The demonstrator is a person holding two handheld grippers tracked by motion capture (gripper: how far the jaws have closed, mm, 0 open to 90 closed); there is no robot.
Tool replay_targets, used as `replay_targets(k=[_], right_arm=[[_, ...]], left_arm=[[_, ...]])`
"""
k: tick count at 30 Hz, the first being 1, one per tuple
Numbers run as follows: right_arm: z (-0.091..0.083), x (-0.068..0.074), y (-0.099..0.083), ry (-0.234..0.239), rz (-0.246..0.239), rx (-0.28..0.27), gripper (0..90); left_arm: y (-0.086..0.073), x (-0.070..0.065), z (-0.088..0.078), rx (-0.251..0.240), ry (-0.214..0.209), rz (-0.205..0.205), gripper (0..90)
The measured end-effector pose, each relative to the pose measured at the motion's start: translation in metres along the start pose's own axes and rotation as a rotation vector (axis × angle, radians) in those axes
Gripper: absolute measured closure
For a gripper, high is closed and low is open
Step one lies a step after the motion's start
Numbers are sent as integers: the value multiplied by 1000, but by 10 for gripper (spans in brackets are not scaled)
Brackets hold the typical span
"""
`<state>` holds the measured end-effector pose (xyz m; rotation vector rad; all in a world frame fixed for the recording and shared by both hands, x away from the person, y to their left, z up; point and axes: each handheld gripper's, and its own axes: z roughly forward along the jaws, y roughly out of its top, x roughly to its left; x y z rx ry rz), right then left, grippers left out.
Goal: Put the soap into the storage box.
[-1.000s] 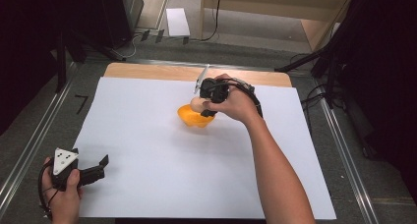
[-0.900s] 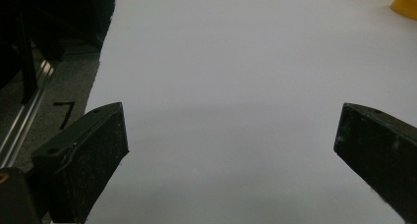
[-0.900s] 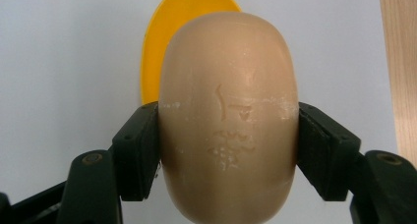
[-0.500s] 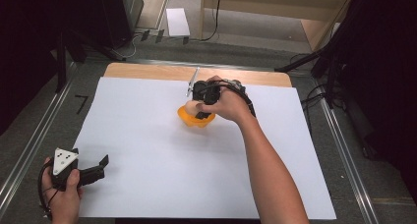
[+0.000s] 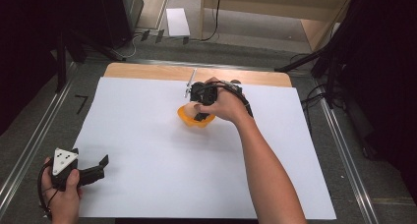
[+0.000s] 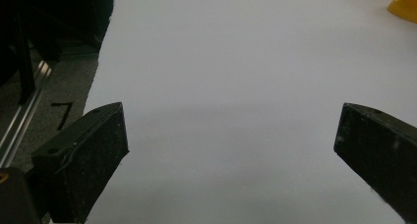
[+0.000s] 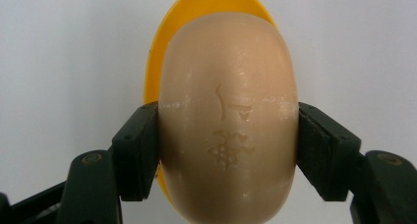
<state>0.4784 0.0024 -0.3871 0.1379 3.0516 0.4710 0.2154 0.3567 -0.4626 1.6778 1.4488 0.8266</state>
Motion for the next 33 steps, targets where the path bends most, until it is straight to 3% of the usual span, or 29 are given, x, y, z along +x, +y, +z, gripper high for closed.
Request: replay_targets(k=[18,24,29,33], right_arm=[[5,1,1,9,15,8,325],[-3,-1,0,11,33,-42,299],[-8,-1,-5,8,36,-42,288],[-13,0,-11,11,73,-83,265]], left_arm=[[0,0,0,0,-1,-2,1],[0,0,0,2,0,-4,1],[0,0,0,2,0,-4,1],[0,0,0,2,1,-5,1]])
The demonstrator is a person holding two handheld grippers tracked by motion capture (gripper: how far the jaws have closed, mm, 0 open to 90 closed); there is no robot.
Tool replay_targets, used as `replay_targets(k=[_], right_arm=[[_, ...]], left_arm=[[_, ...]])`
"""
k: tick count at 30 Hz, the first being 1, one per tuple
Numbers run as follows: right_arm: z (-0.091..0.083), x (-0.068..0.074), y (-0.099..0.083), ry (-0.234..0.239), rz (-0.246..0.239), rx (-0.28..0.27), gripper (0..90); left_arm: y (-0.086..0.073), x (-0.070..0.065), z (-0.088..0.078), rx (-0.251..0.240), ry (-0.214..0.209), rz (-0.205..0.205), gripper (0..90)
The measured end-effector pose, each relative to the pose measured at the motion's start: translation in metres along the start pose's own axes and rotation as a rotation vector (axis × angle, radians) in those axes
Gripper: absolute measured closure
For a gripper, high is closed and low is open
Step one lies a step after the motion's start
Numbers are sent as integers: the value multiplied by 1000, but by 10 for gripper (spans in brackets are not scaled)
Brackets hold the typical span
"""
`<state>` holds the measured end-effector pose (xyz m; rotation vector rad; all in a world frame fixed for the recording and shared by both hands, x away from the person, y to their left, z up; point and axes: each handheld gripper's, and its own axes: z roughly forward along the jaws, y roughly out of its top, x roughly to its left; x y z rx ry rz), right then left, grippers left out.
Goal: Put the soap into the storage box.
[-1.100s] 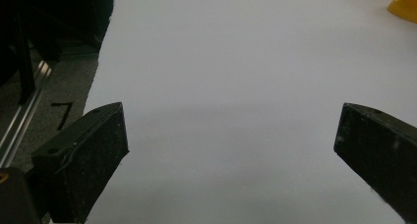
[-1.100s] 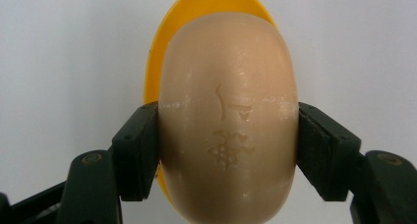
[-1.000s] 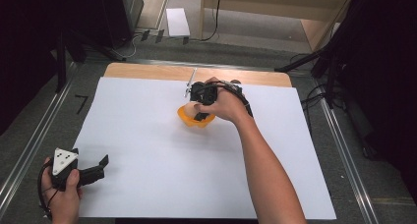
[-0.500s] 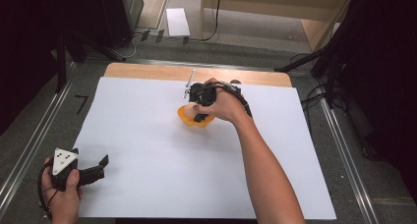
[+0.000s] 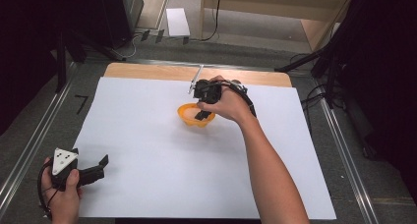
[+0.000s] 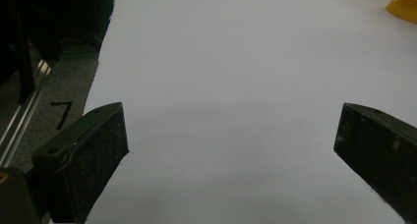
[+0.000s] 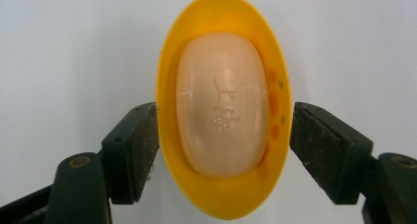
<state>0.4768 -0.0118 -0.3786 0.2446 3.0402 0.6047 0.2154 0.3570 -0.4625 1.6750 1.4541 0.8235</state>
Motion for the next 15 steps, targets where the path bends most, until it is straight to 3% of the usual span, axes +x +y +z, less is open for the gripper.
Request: replay_targets(k=[7,8,11,14,15], right_arm=[[-6,2,-12,-37,50,-51,202],[-9,4,-18,-64,74,-65,166],[-11,4,-22,-87,79,-83,133],[-16,5,-29,-89,109,-97,116],[-20,6,-35,-99,146,-123,66]], left_arm=[[0,0,0,3,1,2,1],[0,0,0,3,2,2,1],[0,0,0,3,2,1,1],[0,-1,0,4,2,2,1],[0,-1,0,4,3,3,1]])
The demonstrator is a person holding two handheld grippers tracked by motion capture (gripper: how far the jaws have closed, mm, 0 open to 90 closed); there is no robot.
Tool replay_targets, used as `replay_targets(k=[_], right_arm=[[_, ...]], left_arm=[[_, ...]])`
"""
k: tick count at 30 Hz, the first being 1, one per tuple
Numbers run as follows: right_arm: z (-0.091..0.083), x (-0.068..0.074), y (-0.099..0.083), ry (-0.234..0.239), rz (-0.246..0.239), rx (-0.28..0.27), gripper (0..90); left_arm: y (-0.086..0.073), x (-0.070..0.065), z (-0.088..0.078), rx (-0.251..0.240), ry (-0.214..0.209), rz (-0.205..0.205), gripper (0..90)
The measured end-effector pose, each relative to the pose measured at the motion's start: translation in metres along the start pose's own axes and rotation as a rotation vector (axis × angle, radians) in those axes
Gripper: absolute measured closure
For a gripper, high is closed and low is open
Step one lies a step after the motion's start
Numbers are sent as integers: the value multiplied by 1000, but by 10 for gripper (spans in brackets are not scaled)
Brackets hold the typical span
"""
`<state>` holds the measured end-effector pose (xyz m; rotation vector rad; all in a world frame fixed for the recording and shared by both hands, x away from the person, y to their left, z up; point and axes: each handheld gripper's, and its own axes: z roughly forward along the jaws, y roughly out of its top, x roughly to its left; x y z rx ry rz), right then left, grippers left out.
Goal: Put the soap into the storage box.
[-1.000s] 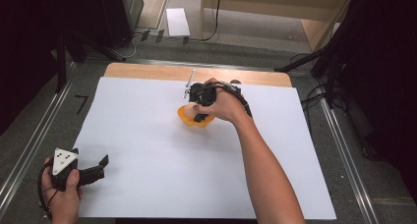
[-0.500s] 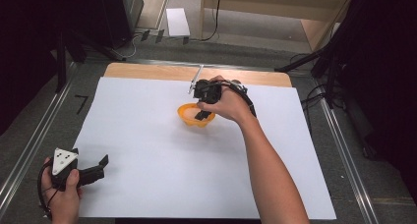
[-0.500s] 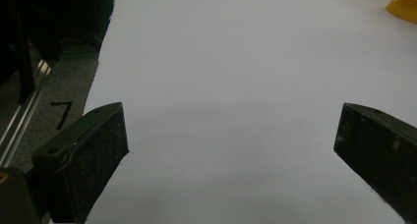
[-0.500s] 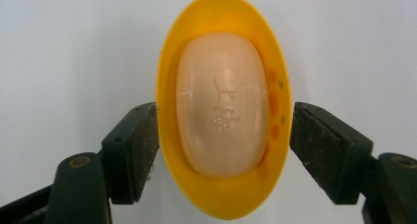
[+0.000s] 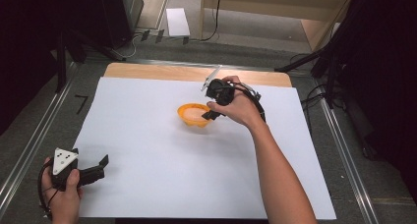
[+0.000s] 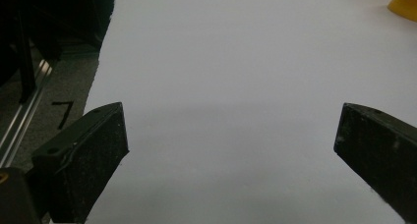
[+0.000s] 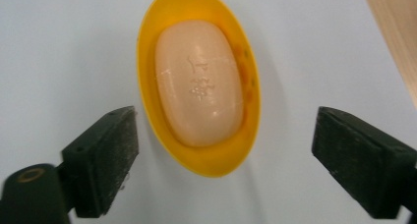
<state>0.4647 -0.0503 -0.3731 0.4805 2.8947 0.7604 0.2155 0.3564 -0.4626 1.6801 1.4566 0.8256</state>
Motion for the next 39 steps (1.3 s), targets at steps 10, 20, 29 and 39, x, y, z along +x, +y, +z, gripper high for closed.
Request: replay_targets(k=[10,20,29,39], right_arm=[[-20,-3,-31,-94,121,-96,0],[-37,5,-64,-161,194,-126,0],[-42,14,-92,-205,250,-150,0],[-44,32,-133,-237,326,-209,1]], left_arm=[[0,0,0,-2,1,2,1],[0,-1,0,1,8,7,1],[0,-1,1,3,11,7,1],[0,-1,1,3,13,7,1]])
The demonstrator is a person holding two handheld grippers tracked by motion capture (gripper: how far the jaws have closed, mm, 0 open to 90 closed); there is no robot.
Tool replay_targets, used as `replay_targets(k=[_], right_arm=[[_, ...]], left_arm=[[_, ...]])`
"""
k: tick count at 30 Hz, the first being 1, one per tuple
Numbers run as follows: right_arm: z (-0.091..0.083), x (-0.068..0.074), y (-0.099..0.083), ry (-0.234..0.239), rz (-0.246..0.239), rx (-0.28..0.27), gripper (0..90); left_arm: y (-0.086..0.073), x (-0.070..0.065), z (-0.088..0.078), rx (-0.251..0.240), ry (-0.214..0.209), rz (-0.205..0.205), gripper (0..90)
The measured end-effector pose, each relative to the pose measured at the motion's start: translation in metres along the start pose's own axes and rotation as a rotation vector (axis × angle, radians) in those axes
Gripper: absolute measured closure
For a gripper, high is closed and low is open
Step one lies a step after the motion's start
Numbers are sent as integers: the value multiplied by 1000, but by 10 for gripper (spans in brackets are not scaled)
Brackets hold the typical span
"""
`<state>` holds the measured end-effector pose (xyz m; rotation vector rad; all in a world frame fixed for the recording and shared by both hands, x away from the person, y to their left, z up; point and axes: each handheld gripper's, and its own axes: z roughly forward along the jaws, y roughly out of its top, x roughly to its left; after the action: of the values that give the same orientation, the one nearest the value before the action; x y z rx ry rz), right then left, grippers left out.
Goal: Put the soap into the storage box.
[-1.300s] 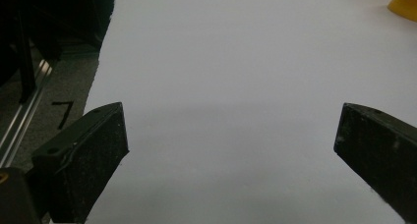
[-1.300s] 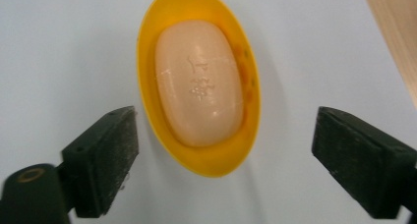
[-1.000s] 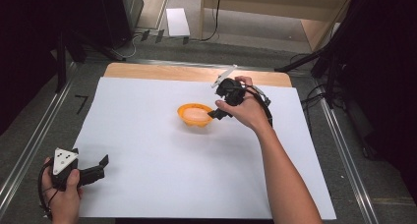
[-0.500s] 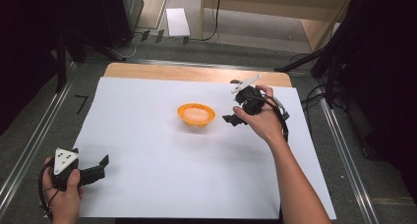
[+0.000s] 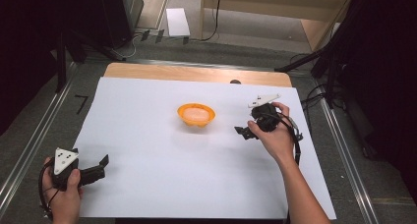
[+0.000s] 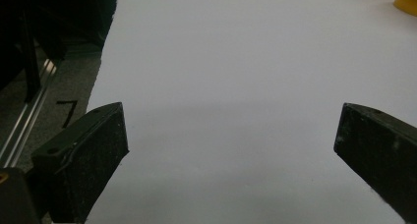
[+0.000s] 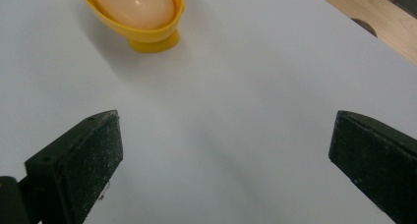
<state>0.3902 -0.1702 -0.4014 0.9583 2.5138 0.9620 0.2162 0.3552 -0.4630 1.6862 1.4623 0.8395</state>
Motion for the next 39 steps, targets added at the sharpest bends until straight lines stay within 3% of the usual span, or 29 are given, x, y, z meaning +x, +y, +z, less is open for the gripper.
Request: replay_targets(k=[10,14,21,33,39], right_arm=[[-15,4,-28,-19,31,-42,0],[-23,3,-47,-12,81,-69,0],[-33,5,-72,-44,140,-118,0],[-47,9,-104,-81,186,-158,0],[-55,9,-127,-123,218,-195,0]], left_arm=[[0,-1,0,2,6,4,1],[0,-1,0,5,7,7,1],[0,-1,0,5,8,7,1],[0,-1,0,5,11,8,1],[0,-1,0,5,13,8,1]])
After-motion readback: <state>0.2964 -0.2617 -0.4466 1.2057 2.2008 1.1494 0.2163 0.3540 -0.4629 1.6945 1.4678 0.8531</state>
